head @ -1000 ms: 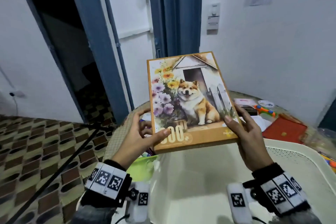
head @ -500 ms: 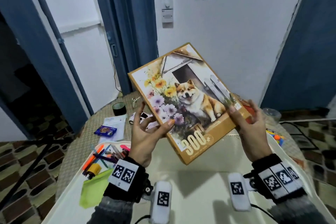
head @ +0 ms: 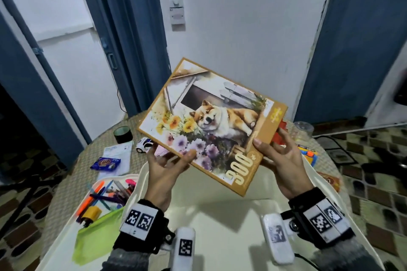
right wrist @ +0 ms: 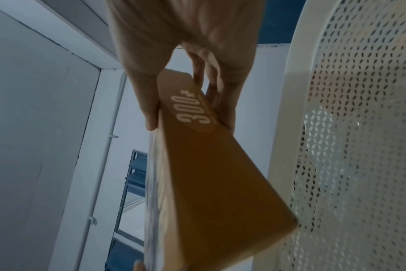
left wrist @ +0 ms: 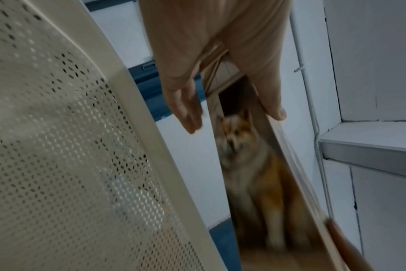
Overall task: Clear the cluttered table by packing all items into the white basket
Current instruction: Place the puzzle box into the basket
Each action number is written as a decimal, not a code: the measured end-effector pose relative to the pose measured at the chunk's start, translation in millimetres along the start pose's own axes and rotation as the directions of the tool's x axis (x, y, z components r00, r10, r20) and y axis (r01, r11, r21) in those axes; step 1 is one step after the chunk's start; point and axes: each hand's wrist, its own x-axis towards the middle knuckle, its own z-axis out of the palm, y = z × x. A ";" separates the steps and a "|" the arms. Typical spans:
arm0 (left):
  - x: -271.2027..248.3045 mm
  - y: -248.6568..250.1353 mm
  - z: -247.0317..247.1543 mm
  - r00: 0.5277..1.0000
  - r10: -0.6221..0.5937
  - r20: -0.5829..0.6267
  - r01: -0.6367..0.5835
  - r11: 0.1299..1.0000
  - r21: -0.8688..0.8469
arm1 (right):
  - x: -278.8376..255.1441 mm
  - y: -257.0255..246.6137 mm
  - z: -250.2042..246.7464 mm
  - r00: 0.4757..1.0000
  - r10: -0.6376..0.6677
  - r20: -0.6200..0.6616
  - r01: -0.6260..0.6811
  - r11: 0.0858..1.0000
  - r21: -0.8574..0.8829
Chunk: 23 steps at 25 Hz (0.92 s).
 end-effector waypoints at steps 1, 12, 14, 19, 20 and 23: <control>3.8 4.0 -5.0 0.999 0.019 -0.049 -0.019 1.000 0.007 | -1.0 -4.3 -5.6 1.000 -0.008 0.011 0.008 1.000 -0.019; 10.6 25.5 -29.6 0.969 -0.102 0.226 0.035 0.958 0.284 | 10.1 -20.2 -67.0 0.987 0.106 0.123 -0.085 0.982 -0.167; 6.2 18.9 -25.7 0.971 -0.103 0.214 0.030 0.946 0.322 | 15.6 -17.1 -73.2 0.980 0.144 0.134 -0.111 0.967 -0.229; -0.5 -5.6 -16.8 0.983 -0.119 0.143 0.055 0.920 0.387 | 18.6 4.7 -69.0 0.980 0.199 0.024 -0.175 0.910 -0.376; -2.3 -10.0 -15.5 0.984 -0.112 0.137 0.050 0.918 0.392 | 17.4 9.6 -68.0 0.981 0.194 0.004 -0.175 0.893 -0.416; -7.7 -18.8 -14.1 0.982 -0.132 0.133 0.059 0.891 0.450 | 14.9 19.7 -71.0 0.978 0.206 -0.041 -0.201 0.862 -0.465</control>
